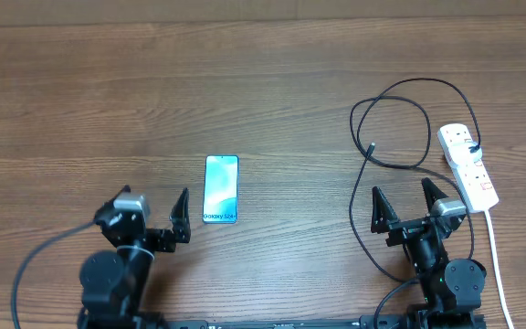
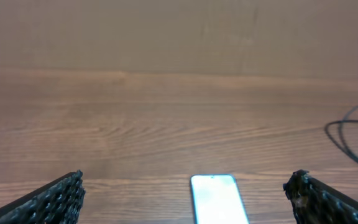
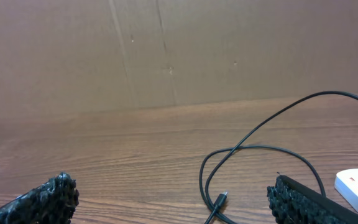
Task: Plug charger to phone and switch on socket
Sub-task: 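Move the left gripper over the phone and lower it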
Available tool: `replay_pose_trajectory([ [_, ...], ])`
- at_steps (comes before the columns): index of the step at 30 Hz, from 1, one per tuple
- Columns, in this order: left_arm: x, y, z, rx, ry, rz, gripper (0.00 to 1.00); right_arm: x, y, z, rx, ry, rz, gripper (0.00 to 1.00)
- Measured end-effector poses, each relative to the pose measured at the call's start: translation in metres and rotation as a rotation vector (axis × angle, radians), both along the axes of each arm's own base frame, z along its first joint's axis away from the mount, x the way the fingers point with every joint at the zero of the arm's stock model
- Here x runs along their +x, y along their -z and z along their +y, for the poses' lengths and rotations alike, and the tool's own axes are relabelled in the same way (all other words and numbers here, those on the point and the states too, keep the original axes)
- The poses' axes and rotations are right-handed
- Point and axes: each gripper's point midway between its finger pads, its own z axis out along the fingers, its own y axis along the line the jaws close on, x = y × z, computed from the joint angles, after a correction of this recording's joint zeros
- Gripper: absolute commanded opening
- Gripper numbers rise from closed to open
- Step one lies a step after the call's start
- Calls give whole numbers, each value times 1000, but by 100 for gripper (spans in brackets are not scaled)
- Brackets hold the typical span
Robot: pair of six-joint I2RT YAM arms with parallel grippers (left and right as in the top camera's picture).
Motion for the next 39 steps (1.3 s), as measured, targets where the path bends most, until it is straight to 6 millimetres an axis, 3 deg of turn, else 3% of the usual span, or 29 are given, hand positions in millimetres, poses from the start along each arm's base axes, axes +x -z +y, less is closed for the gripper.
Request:
replay_pose_trajectory([
  [7, 24, -32, -9, -4, 42, 173, 100, 0, 0, 0, 0, 0, 0, 100],
  [12, 45, -36, -12, 1, 51, 353, 100, 0, 0, 0, 0, 0, 0, 100],
  [19, 64, -23, -37, 67, 103, 602, 100, 0, 0, 0, 0, 0, 0, 100],
  [25, 85, -18, -60, 137, 135, 660, 100, 0, 0, 0, 0, 0, 0, 100],
  [39, 98, 29, -65, 164, 137, 803, 100, 0, 0, 0, 0, 0, 0, 100],
])
